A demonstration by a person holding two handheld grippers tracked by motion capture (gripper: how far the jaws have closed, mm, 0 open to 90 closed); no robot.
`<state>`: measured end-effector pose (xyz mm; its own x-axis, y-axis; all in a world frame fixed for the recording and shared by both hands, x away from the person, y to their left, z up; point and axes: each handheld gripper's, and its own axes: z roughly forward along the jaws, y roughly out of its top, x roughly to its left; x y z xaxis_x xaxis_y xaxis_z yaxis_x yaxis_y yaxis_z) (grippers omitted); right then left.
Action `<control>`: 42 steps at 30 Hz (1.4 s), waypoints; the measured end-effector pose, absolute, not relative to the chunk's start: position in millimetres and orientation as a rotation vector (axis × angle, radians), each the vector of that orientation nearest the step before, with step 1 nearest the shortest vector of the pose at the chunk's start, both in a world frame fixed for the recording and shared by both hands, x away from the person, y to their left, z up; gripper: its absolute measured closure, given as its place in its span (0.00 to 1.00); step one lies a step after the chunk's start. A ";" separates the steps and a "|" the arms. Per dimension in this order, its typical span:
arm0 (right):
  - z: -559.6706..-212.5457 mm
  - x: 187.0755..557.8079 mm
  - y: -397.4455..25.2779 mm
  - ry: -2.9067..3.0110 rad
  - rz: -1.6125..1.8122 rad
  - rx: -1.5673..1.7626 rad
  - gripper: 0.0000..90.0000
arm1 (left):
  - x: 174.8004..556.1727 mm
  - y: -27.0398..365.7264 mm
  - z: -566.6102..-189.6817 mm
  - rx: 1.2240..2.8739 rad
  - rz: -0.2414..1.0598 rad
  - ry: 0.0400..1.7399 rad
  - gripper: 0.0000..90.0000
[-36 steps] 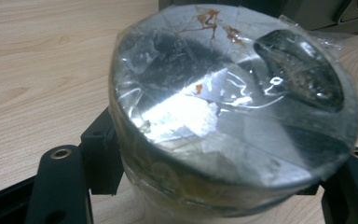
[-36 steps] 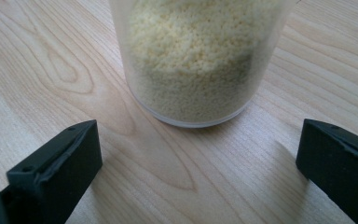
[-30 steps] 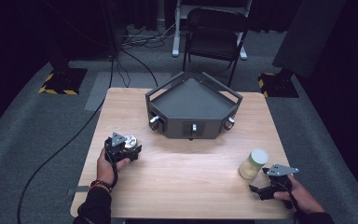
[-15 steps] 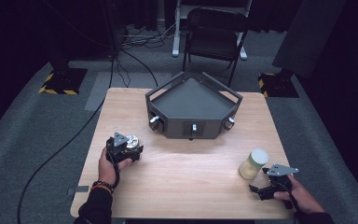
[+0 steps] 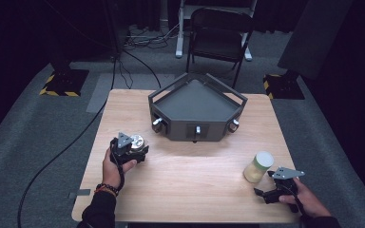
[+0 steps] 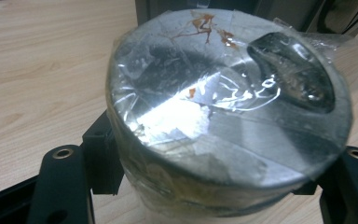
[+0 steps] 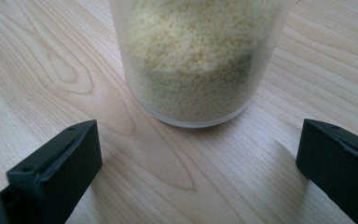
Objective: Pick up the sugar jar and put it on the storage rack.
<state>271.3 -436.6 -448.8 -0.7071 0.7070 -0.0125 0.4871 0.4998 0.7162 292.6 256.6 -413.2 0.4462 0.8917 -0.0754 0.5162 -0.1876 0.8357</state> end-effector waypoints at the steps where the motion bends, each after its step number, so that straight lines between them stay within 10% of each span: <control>1: -448.8 271.2 -436.6 2.443 1.023 1.004 0.00 | 291.6 256.6 -411.3 1.839 0.555 1.187 0.33; 42: -448.8 269.9 -436.5 2.442 1.023 1.005 0.00 | 322.2 207.9 -332.1 1.807 0.568 0.978 0.33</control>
